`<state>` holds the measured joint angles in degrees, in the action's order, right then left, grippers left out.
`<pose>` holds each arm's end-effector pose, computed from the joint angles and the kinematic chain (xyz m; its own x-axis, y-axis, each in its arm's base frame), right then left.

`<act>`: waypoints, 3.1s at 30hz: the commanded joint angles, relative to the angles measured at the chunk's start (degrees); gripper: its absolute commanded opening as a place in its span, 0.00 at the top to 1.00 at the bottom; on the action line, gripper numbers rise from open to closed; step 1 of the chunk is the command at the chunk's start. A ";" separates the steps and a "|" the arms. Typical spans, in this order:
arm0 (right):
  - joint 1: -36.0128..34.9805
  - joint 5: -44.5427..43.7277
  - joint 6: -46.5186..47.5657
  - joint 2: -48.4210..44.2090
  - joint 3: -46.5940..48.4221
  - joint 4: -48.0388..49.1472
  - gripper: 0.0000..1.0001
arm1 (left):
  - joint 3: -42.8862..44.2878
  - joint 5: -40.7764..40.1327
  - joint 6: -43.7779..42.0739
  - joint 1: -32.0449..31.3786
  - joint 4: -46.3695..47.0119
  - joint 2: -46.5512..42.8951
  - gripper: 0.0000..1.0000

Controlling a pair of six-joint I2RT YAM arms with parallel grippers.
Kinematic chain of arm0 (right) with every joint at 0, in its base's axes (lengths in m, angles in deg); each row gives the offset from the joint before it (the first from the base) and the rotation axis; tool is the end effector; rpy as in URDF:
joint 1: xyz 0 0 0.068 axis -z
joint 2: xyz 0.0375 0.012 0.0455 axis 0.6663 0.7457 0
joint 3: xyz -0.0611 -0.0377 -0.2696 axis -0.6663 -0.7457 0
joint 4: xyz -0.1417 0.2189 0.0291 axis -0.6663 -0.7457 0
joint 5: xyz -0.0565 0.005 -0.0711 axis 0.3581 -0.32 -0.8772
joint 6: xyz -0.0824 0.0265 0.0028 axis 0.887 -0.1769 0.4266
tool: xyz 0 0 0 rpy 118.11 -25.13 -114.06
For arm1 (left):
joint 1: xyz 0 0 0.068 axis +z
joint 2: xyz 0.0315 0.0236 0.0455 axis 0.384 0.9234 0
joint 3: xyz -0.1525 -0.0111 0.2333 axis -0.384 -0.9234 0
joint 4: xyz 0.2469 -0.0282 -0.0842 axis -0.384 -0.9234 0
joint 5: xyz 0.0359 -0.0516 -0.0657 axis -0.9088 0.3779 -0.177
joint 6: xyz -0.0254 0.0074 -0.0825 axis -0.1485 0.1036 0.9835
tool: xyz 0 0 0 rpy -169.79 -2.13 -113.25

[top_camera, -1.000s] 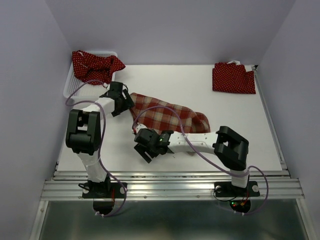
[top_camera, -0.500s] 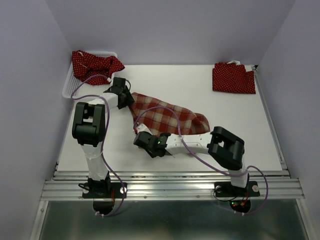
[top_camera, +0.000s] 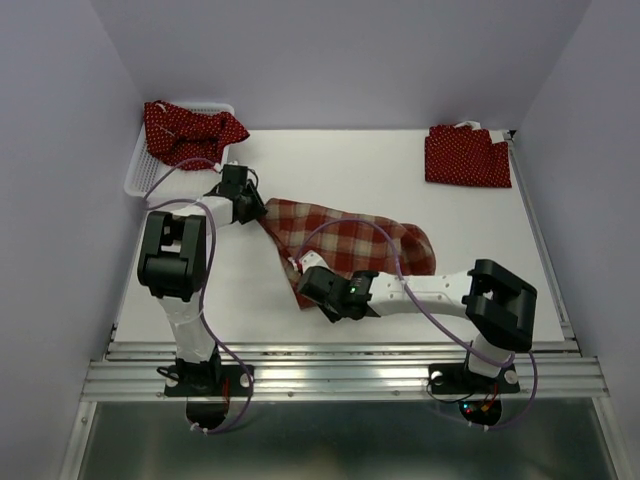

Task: Fold and stack the skirts
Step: Flatten the skirt out

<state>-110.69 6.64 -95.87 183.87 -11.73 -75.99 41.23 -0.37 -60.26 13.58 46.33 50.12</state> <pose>0.1546 0.3256 0.1558 -0.5771 -0.6169 -0.5352 -0.6586 0.7390 -0.1418 0.4398 -0.0721 0.1463 -0.6679 -0.3919 -0.6327 -0.1708 0.9082 -0.3822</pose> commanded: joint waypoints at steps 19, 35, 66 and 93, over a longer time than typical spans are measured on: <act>0.44 1.77 2.71 -30.51 4.40 -11.25 0.99 | -16.50 6.86 7.01 -3.57 1.04 -51.03 1.00; 20.46 1.00 13.08 -33.27 12.85 -5.03 0.99 | -7.02 -11.25 8.96 -4.37 -5.21 -51.27 1.00; 54.32 54.41 45.44 -35.71 0.04 2.30 0.73 | -18.63 6.51 9.29 -4.96 12.55 -32.07 0.97; 49.92 28.86 -0.36 -25.45 -6.93 7.73 0.00 | -10.54 -3.17 7.38 -20.01 -5.72 -23.31 0.01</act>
<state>-60.61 38.27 -92.14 157.69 -18.25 -71.42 25.56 -5.24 -49.95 -4.97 39.53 21.78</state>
